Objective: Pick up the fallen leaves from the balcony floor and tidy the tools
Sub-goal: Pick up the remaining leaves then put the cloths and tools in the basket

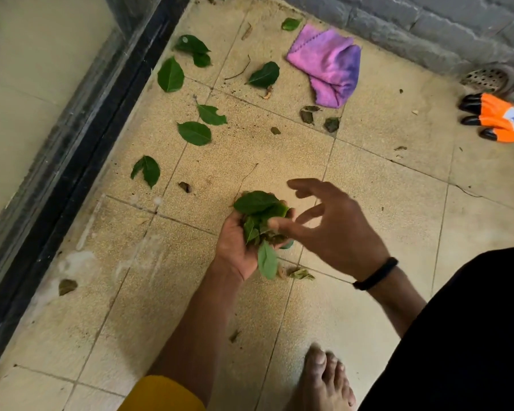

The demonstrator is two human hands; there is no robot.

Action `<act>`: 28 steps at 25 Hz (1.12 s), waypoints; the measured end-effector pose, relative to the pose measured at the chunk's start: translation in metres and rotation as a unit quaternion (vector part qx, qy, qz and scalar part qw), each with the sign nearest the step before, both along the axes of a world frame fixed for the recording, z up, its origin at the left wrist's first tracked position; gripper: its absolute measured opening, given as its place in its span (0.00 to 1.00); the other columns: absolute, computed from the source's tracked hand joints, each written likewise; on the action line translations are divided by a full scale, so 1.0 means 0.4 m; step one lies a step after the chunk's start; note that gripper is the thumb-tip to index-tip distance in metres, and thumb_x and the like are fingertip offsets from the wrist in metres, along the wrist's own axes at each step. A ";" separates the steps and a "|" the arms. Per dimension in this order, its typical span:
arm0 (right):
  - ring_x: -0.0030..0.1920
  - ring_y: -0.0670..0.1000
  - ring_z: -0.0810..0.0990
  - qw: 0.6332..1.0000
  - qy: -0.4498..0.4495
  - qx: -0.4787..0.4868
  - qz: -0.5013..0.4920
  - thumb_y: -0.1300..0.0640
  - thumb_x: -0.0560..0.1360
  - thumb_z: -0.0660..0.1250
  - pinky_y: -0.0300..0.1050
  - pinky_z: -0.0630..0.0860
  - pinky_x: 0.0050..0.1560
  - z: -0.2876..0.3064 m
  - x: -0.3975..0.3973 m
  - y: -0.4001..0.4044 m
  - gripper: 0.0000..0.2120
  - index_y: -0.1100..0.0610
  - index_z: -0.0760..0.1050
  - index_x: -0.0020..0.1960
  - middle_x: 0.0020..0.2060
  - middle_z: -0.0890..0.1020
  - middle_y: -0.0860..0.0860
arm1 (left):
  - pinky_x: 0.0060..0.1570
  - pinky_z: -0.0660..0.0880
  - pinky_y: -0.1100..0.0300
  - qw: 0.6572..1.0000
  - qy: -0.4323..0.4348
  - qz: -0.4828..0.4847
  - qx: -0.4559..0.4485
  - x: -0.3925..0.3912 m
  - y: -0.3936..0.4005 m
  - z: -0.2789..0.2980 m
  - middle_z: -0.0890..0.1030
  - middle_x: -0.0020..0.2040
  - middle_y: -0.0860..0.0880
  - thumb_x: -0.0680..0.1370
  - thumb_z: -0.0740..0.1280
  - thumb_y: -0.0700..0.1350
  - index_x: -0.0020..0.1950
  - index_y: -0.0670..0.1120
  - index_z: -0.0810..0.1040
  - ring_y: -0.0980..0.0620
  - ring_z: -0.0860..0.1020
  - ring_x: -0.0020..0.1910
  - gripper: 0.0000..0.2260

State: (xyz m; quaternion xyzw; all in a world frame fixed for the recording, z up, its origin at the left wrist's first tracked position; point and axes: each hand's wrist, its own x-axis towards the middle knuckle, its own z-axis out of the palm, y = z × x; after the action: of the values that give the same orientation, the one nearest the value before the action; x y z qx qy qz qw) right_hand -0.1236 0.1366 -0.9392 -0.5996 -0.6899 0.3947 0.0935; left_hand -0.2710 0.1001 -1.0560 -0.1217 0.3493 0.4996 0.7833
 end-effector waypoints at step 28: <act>0.39 0.51 0.77 0.992 -0.062 0.097 0.041 0.63 0.72 0.74 0.41 0.75 0.39 -0.298 -0.040 -0.048 0.04 0.58 0.81 0.46 0.42 0.79 0.52 | 0.66 0.73 0.39 0.972 -0.050 0.203 0.103 -0.242 0.061 0.047 0.79 0.58 0.39 0.83 0.58 0.50 0.70 0.42 0.72 0.39 0.78 0.61 0.19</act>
State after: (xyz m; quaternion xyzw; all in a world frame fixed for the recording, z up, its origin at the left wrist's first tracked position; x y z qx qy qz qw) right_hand -0.1397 0.1176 -1.0584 -0.5821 -0.7536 0.2911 0.0920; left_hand -0.3680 0.1244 -1.0374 -0.1335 0.2242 0.6747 0.6905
